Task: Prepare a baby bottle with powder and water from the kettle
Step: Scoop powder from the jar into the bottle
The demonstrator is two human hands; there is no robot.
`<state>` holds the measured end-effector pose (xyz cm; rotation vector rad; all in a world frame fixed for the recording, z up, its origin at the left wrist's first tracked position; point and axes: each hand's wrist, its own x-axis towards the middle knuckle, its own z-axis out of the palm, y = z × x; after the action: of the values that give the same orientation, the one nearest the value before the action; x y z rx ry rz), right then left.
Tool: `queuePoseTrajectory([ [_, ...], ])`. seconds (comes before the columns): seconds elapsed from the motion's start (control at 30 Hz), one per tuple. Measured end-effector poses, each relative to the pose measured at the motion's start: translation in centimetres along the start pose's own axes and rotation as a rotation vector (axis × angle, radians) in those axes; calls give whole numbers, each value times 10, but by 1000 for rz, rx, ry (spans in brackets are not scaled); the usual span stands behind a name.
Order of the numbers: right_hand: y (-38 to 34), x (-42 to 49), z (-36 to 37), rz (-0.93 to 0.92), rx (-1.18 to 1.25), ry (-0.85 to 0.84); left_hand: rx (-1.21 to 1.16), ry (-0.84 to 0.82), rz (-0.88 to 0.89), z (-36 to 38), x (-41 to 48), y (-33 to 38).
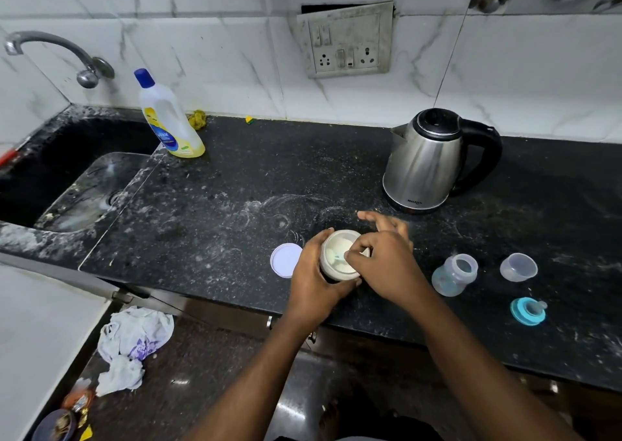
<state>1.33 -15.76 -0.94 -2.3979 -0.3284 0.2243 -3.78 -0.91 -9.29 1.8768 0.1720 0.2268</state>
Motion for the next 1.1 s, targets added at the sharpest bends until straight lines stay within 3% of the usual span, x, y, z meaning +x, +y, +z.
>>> queuePoseTrajectory([
  [0.8, 3, -1, -1, -30, 10, -9, 19, -6, 30, 4, 0, -2],
  [1.1, 29, 3, -2, 26, 166, 141, 95, -17, 43, 1, 5, -1],
])
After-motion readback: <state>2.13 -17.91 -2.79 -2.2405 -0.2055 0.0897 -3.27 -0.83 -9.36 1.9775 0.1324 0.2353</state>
